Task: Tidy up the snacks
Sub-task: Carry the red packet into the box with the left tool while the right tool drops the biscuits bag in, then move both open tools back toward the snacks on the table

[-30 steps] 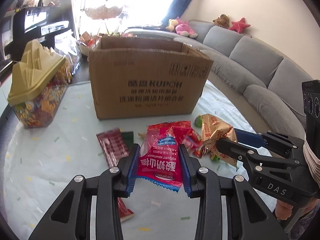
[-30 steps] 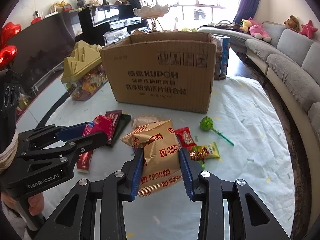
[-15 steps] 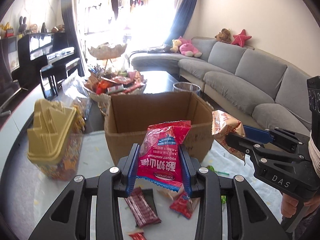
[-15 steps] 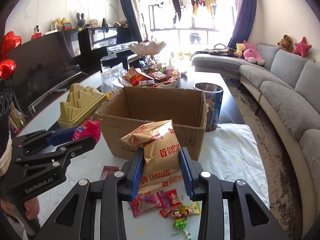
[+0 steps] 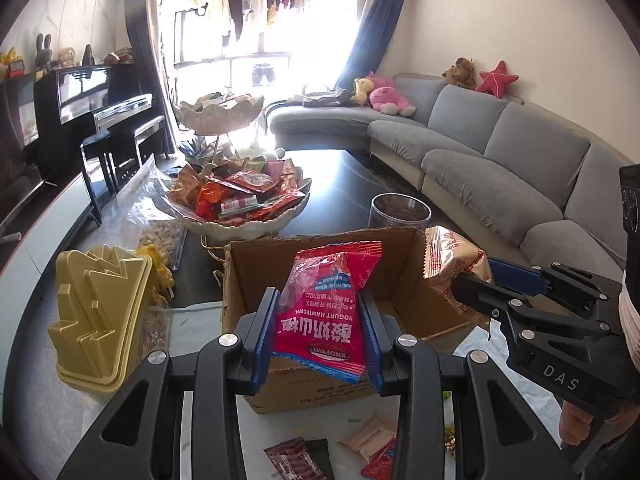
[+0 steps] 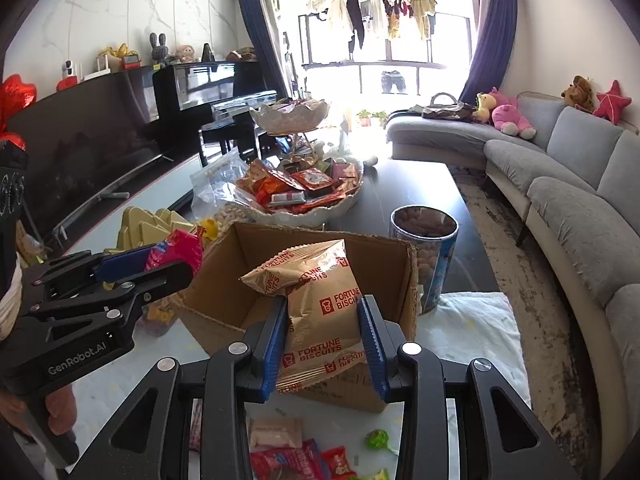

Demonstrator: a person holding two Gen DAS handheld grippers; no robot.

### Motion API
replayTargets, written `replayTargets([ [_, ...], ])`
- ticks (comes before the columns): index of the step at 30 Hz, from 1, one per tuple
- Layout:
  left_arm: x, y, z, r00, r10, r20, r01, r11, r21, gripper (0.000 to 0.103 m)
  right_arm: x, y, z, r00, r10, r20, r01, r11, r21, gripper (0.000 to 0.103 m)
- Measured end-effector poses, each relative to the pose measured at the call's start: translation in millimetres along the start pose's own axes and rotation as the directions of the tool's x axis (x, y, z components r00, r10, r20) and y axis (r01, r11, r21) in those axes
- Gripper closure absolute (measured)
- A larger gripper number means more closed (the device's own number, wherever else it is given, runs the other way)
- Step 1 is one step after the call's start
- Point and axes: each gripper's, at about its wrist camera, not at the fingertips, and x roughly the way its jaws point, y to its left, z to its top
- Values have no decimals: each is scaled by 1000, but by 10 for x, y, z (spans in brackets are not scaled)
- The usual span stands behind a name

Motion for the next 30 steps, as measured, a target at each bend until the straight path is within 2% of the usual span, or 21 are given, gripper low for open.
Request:
replayTargets([
  [6,239,58,130,1000,16,-25,-16,1000,-17,62,243,-99,123,1000,-1,-20,1,1000,17,66],
  [7,265,69,148,999,25,-25,-25,999,-21,59,278,-120,138,1000,-3,-21,3,1000,24,66],
  [8,280,65,158,999,34,-26,-34,999,-21,50,296,-129,147,1000,-6,-25,6,1000,29,64],
  [9,289,61,171,999,43,-27,-44,999,-20,42,324,-145,157,999,-7,-32,8,999,34,59],
  [11,279,62,171,998,59,-20,-59,998,-13,38,342,-164,158,999,-16,-34,18,999,41,45],
  [13,257,67,163,997,78,-19,-78,997,-5,32,339,-166,159,999,-29,-30,30,999,31,43],
  [24,-126,17,-56,989,150,17,-150,989,3,11,83,-66,22,999,-35,-18,35,999,17,38],
  [30,-445,-26,-220,977,206,50,-206,979,-5,6,-143,28,-104,998,-55,-7,55,998,5,34],
])
